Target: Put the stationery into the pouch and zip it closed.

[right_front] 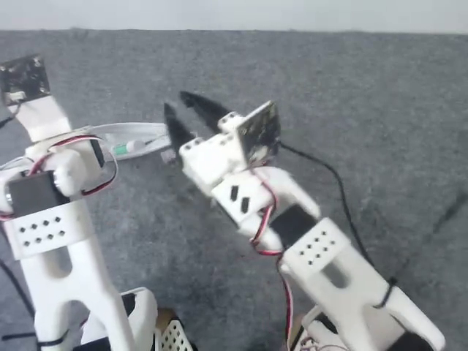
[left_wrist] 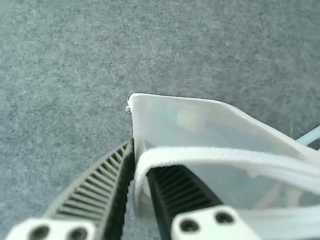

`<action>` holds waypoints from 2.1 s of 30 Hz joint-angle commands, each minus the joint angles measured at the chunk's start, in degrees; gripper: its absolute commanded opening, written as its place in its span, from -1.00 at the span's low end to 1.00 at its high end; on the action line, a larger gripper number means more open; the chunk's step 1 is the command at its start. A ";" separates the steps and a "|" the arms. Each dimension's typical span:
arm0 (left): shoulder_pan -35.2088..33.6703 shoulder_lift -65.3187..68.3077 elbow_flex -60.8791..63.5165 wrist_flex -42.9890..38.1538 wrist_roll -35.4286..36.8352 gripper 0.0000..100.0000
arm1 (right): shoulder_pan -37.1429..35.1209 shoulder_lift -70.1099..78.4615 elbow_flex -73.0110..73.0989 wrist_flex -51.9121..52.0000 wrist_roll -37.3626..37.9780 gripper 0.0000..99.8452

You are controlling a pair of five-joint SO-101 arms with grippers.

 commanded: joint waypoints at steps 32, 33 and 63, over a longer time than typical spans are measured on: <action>-2.64 0.35 1.45 -3.08 2.73 -0.98 | 18.59 49.10 -45.27 51.82 -15.74 -0.79; -2.64 0.35 1.45 -3.08 2.73 -0.98 | 18.86 51.74 -48.00 53.23 -15.74 -0.76; -2.64 0.35 2.68 -3.16 2.46 -0.98 | 17.80 81.63 -79.12 68.79 -18.29 -0.73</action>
